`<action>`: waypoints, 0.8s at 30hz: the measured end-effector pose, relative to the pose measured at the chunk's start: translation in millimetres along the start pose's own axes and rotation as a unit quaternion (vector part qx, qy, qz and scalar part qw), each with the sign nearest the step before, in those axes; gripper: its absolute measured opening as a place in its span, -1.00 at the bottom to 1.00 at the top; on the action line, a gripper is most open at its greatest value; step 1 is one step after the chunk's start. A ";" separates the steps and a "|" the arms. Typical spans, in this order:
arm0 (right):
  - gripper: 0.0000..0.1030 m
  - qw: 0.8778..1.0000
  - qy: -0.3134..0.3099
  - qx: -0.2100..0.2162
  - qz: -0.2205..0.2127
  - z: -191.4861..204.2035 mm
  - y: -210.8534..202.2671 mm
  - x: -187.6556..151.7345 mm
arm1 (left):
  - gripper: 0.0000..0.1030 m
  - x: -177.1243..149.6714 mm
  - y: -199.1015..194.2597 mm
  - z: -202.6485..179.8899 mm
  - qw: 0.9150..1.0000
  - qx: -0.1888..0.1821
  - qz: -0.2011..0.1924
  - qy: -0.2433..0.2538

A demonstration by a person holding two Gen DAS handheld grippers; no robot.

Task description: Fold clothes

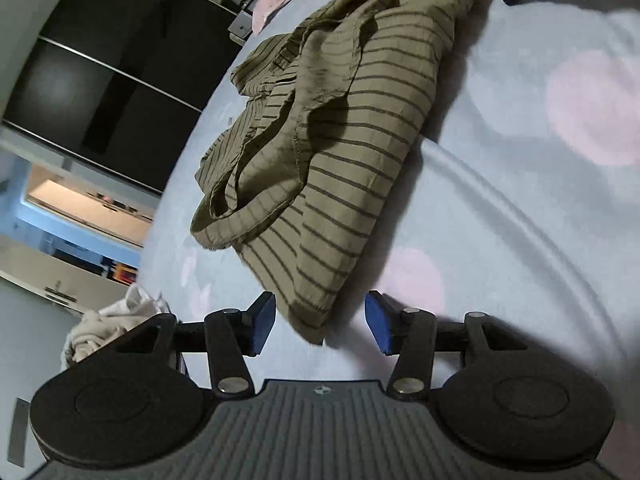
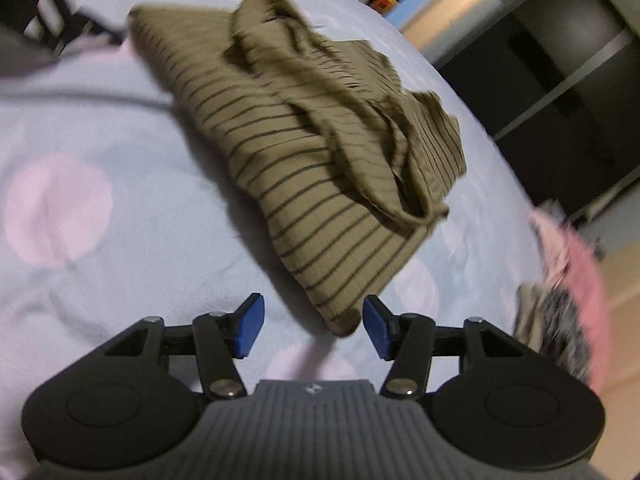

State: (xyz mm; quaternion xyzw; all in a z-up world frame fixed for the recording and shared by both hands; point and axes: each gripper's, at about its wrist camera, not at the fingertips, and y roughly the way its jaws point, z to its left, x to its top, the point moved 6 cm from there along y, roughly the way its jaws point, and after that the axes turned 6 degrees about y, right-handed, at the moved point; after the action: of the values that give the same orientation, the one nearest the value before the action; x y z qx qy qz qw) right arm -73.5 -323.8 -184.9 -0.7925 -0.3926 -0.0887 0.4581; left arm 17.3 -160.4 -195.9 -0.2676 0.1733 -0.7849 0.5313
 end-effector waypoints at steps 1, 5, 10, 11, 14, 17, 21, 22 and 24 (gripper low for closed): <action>0.12 1.000 -0.016 -0.010 -0.001 3.3 3.6 1.1 | -0.08 2.3 3.5 -0.8 1.000 0.008 -0.004 0.000; 0.12 0.997 -0.062 -0.049 -0.011 10.8 17.4 6.7 | -0.33 12.7 18.6 -2.9 0.999 0.032 -0.010 0.007; -0.27 0.991 -0.098 -0.090 -0.024 12.3 33.8 11.6 | -0.70 16.1 31.9 1.3 0.999 0.035 -0.016 0.001; -0.32 0.990 -0.101 -0.095 -0.023 11.7 35.9 11.8 | -0.82 16.6 32.1 2.2 0.999 0.032 -0.018 0.000; -0.71 0.989 -0.106 -0.102 -0.022 8.0 38.9 11.5 | -0.93 17.8 27.9 8.5 0.999 0.021 -0.023 -0.009; -0.89 0.991 -0.092 -0.095 -0.022 -3.6 35.9 14.9 | -0.95 20.3 20.1 22.0 0.999 0.015 -0.029 -0.014; -0.92 0.993 -0.085 -0.073 -0.022 -19.3 22.1 23.1 | -0.96 20.0 -5.3 40.6 0.999 -0.007 -0.036 -0.026; -0.92 0.994 -0.092 -0.062 -0.021 -21.3 15.8 23.9 | -0.96 19.1 -12.5 44.9 0.999 -0.016 -0.036 -0.029; -0.92 0.994 -0.105 -0.036 -0.019 -23.7 1.0 23.7 | -0.96 17.2 -28.0 49.3 0.998 -0.035 -0.039 -0.029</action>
State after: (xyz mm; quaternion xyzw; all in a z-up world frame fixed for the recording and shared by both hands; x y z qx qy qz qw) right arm -51.5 -330.1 -160.3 -0.8057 -0.4502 -0.0272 0.3839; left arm 21.2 -165.2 -137.0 -0.3149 0.1745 -0.7907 0.4951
